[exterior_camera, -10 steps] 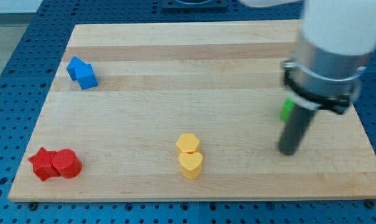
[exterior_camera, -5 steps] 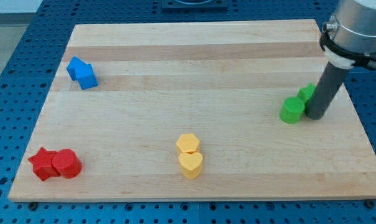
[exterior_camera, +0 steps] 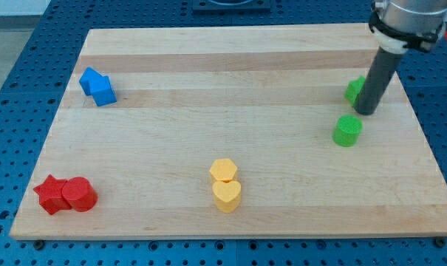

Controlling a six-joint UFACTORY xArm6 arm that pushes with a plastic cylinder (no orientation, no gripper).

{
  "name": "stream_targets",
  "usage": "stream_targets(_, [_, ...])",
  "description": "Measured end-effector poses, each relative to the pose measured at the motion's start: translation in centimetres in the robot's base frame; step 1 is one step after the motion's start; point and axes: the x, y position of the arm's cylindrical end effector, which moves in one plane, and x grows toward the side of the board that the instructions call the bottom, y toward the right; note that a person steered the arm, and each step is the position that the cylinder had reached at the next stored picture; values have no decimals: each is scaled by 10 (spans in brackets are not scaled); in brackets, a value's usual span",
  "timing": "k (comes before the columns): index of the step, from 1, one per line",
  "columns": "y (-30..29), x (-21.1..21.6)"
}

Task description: Slide the green blocks parallel to the blue blocks

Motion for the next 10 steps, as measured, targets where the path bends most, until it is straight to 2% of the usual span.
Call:
stream_targets(2, [2, -3])
stream_targets(3, [49, 40])
stream_targets(4, [59, 95])
stream_targets(5, [25, 147])
stream_targets(7, [-47, 143])
stream_targets(8, [-47, 130])
stream_targets(9, [-52, 82])
stream_targets(10, [-57, 57])
